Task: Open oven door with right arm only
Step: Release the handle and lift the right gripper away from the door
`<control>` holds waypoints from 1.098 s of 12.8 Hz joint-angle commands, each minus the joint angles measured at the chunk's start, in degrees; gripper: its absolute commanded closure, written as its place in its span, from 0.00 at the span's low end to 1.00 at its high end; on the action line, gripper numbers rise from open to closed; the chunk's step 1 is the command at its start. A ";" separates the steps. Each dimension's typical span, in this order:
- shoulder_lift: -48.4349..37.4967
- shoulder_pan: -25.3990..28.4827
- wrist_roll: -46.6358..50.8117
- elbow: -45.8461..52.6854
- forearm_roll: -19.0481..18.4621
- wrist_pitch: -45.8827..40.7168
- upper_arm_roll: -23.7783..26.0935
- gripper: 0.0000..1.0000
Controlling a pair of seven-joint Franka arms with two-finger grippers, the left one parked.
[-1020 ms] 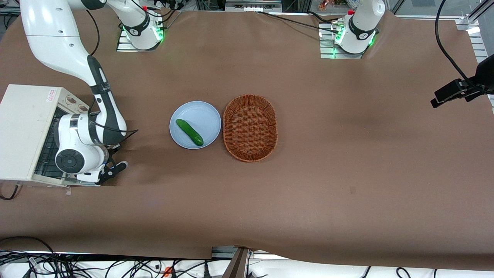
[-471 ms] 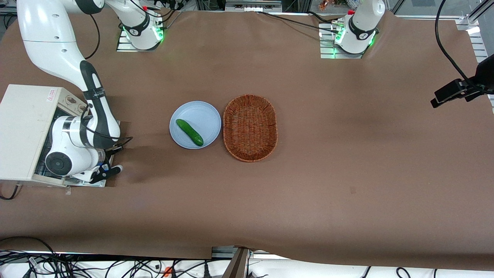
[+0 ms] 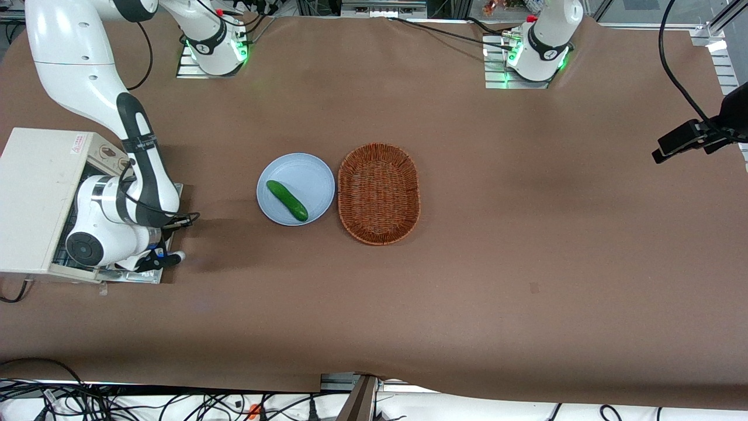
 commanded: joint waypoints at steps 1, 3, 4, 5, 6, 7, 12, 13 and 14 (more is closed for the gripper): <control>-1.25 0.44 1.44 3.02 0.93 -4.84 0.50 1.00; -3.44 0.79 0.92 3.64 0.23 -6.78 0.41 0.73; -4.85 0.71 0.48 3.64 0.06 -7.40 0.41 0.64; -6.43 0.79 0.21 3.64 0.05 -8.63 0.41 0.57; -7.83 0.79 0.30 3.64 -0.03 -10.38 0.41 0.45; -9.41 0.71 0.12 3.64 -0.03 -12.05 0.33 0.12; -13.30 0.01 -5.77 9.07 0.05 -21.00 -0.20 0.00; -13.30 0.00 -5.59 12.22 -0.03 -23.81 -0.29 0.00; -13.21 0.00 -5.59 14.87 -0.03 -26.45 -0.29 0.00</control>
